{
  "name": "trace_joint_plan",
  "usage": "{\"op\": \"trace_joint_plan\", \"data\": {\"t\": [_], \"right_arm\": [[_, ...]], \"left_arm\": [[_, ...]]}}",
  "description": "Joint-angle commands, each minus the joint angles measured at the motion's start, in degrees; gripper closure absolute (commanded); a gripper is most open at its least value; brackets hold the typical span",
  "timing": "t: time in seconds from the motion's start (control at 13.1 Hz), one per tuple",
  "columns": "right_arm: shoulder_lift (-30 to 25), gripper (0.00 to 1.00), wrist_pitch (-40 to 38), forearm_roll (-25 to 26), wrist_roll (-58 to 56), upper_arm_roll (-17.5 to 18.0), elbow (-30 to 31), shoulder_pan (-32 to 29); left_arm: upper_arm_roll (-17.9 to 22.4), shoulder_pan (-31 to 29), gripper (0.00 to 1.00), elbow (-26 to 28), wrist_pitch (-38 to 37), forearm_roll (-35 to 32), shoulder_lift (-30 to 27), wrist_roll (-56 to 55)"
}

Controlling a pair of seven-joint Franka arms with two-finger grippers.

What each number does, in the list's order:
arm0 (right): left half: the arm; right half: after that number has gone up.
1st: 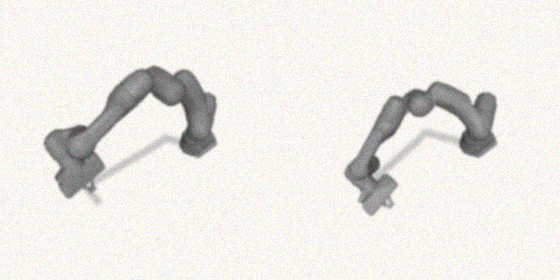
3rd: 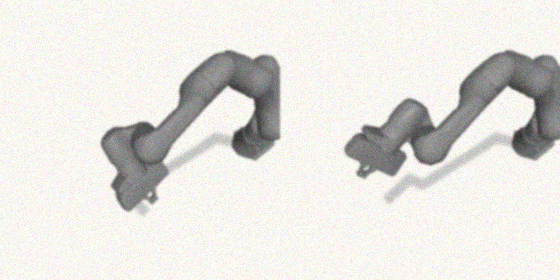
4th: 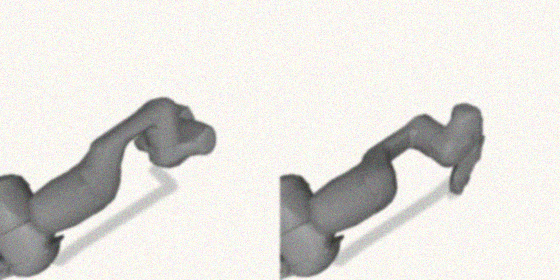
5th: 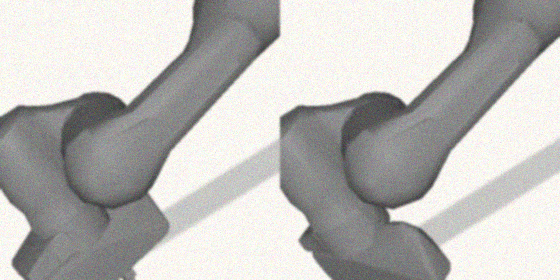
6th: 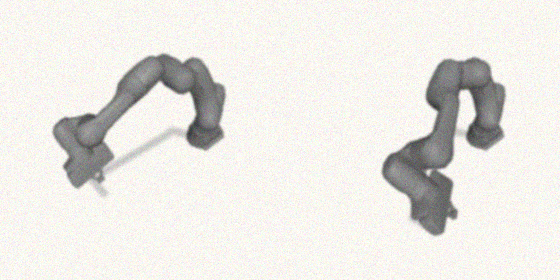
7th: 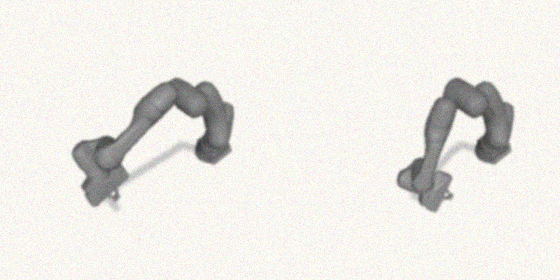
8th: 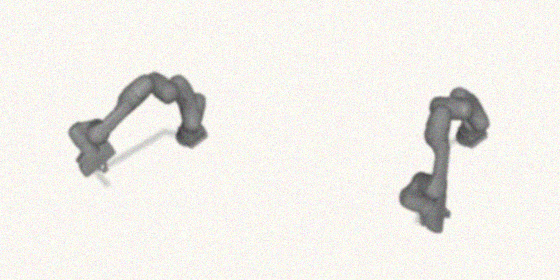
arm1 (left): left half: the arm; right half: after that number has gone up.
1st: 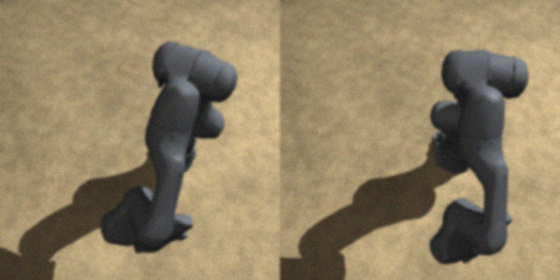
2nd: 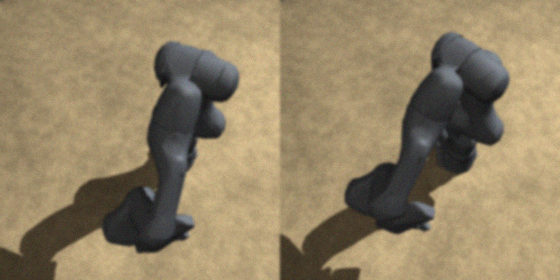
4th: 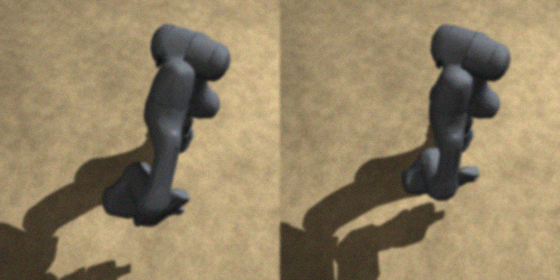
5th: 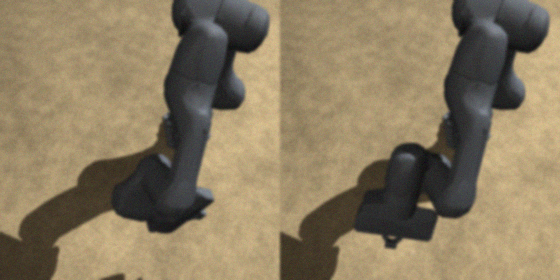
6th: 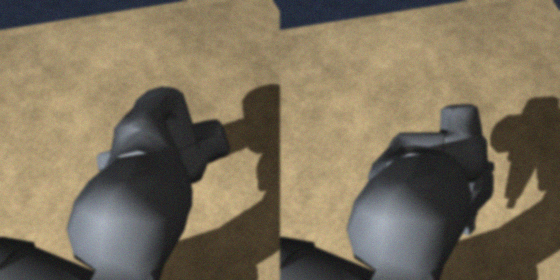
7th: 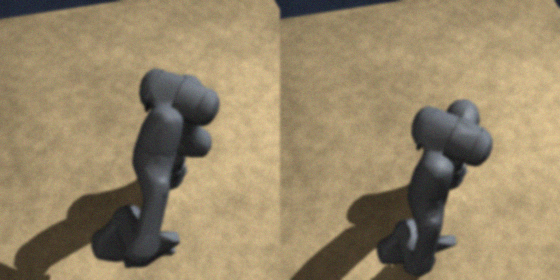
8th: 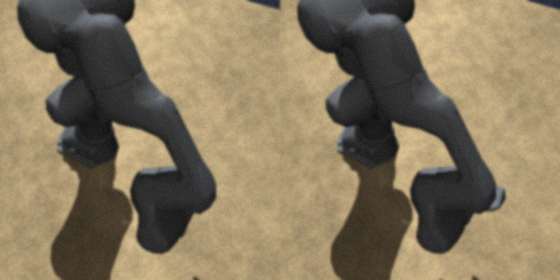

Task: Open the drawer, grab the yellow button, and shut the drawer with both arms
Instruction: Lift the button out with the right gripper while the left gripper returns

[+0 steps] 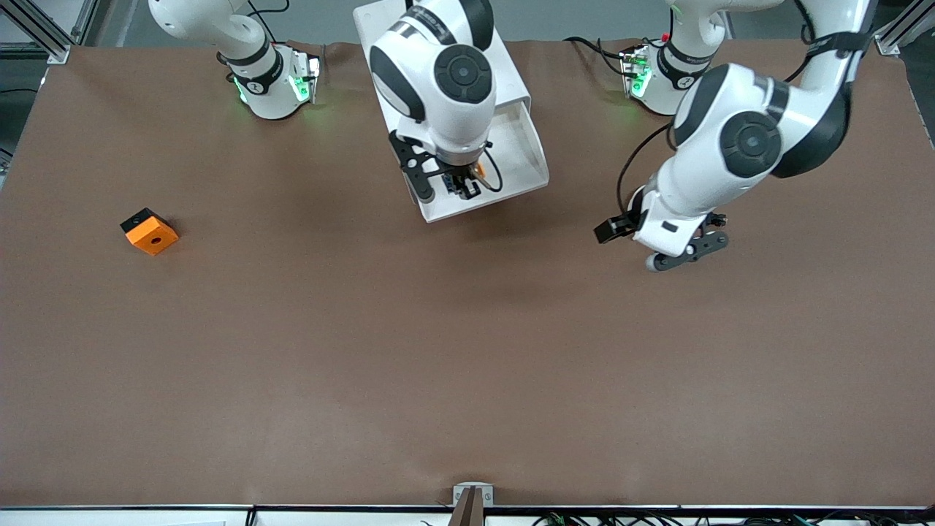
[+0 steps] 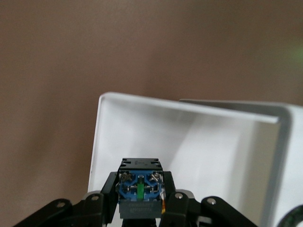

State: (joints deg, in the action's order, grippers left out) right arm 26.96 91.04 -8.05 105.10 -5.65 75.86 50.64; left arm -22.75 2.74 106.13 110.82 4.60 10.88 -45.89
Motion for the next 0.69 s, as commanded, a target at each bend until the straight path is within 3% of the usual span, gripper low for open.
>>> {"op": "trace_joint_plan", "data": {"t": [0.0,0.31,0.61], "right_arm": [[-2.95,0.68,-9.27,-2.15,-13.36,0.38,-3.00,-6.24],[-8.23,0.68,-17.12,-1.53,-40.61,0.03,-2.13,-17.30],[-13.07,0.67,-16.60,-1.36,-72.76,-0.06,5.94,-32.32]], "left_arm": [[-0.37,3.13,0.00,-4.16,0.62,-0.47,5.44,-5.50],[-0.37,8.15,0.00,-10.06,0.71,-0.91,13.36,-12.29],[-0.46,13.33,0.00,-10.24,0.71,-0.30,14.87,-14.92]]}}
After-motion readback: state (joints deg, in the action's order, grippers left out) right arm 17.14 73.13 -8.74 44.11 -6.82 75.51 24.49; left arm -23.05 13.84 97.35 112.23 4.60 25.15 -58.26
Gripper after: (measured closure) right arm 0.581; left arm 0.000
